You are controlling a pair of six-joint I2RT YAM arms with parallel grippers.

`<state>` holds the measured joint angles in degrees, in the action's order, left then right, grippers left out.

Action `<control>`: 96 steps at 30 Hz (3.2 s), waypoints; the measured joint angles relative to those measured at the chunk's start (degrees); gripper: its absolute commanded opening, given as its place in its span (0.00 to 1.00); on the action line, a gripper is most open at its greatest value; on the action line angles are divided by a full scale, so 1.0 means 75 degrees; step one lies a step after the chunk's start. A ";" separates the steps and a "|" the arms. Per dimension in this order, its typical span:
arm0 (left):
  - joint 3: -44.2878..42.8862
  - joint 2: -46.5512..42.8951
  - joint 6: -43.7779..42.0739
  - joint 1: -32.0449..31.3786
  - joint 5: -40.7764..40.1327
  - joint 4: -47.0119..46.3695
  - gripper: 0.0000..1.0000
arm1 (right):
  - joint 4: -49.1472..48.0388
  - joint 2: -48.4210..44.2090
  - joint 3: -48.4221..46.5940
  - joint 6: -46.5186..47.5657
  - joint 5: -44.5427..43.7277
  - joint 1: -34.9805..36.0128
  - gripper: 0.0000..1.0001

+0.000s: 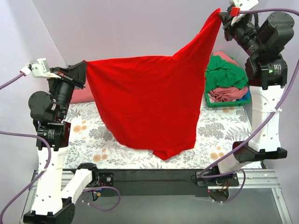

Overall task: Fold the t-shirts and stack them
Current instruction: Flatten the tshirt out, then fold the tshirt

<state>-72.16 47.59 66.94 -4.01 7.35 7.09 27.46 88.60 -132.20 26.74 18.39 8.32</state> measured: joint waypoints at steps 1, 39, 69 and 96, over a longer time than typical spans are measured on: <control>-0.0026 -0.0006 -0.0006 0.0000 0.0003 0.0009 0.00 | 0.0000 -0.0026 0.0000 -0.0003 0.0003 0.0000 0.01; -0.0565 -0.1035 0.0041 -0.0347 0.0402 -0.0848 0.00 | -0.1218 -0.1958 0.0994 -0.0149 0.0111 -0.0557 0.01; 0.2346 0.6132 -0.0117 0.1174 -0.1367 -0.2279 0.00 | -0.2180 0.5359 0.1953 -0.0749 0.0041 0.0825 0.01; 0.2288 0.6557 -0.0143 0.1323 -0.0449 -0.2212 0.00 | -0.2547 0.2710 0.4995 -0.1346 0.2256 0.0187 0.01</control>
<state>-55.00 96.77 65.87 5.91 3.99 -9.50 8.36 108.92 -94.74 16.64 35.31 9.72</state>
